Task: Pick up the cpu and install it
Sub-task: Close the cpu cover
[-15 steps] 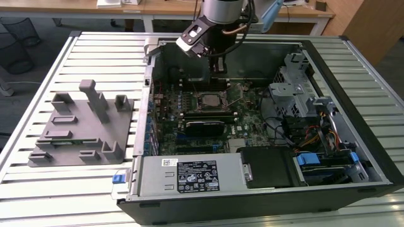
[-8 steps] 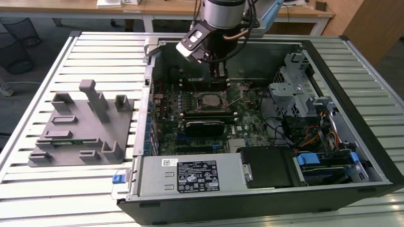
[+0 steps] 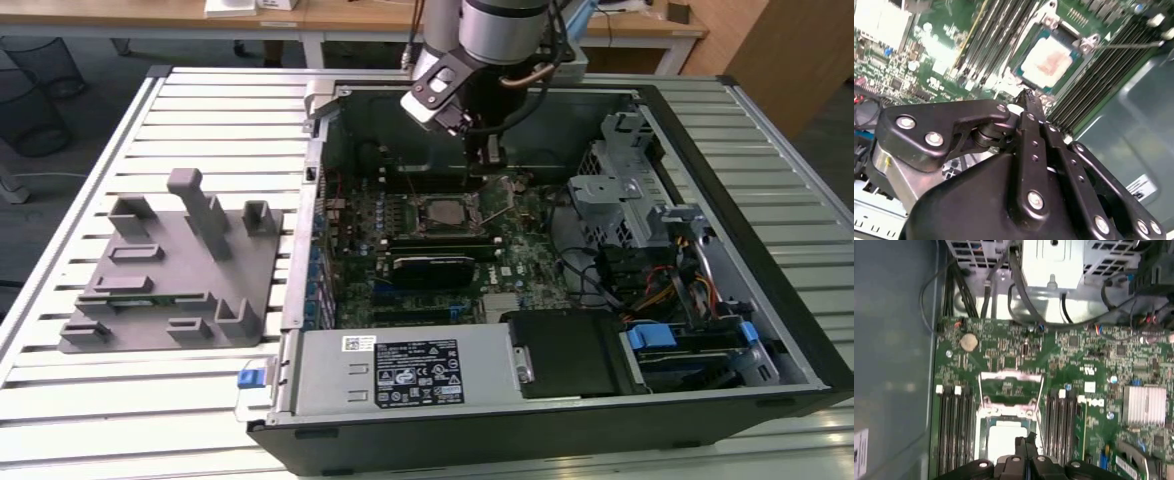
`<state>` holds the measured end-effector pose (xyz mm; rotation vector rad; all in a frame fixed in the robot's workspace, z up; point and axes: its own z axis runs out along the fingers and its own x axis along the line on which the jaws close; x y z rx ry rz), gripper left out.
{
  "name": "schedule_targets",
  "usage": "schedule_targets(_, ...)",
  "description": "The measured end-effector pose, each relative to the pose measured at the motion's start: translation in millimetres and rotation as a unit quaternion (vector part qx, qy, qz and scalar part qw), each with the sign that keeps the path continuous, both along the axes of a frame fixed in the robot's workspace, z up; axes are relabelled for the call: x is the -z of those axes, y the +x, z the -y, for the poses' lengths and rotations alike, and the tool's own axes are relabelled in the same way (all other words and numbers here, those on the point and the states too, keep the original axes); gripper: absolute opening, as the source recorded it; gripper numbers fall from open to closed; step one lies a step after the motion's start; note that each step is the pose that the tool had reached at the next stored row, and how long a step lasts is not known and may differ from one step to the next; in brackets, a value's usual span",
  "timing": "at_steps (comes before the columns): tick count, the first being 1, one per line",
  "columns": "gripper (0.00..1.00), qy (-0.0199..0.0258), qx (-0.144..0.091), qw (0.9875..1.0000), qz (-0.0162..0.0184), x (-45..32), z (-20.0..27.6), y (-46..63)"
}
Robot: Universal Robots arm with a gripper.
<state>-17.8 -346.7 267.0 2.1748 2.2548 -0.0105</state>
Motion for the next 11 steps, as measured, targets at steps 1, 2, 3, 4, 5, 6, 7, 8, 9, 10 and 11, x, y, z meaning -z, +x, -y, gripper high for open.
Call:
schedule_targets(1, 0.11, -0.0001, 0.0, 1.0, 0.0, 0.3, 0.0, 2.5)
schedule_targets(2, 0.11, -0.0001, 0.0, 1.0, 0.0, 0.7, -0.1, 5.2)
schedule_targets(3, 0.11, 0.0, 0.0, 1.0, 0.0, 1.0, -0.2, 7.5)
schedule_targets(4, 0.11, 0.0, 0.0, 1.0, 0.0, 1.2, -0.4, 9.4)
schedule_targets(5, 0.11, 0.0, 0.0, 1.0, 0.0, 1.5, -0.7, 11.1)
schedule_targets(6, 0.11, 0.0, 0.0, 1.0, 0.0, 1.9, -0.9, 12.9)
schedule_targets(7, 0.11, 0.0, 0.0, 1.0, 0.0, 2.3, -1.0, 14.4)
schedule_targets(8, 0.11, -0.0001, 0.0, 1.0, 0.0, 2.7, -1.2, 15.7)
schedule_targets(9, 0.11, -0.0001, 0.0, 1.0, 0.0, 3.0, -1.4, 16.8)
schedule_targets(10, 0.11, 0.0, -0.001, 1.0, 0.0, 3.3, -1.8, 18.1)
schedule_targets(11, 0.11, 0.0, -0.001, 1.0, 0.0, 3.6, -2.4, 19.0)
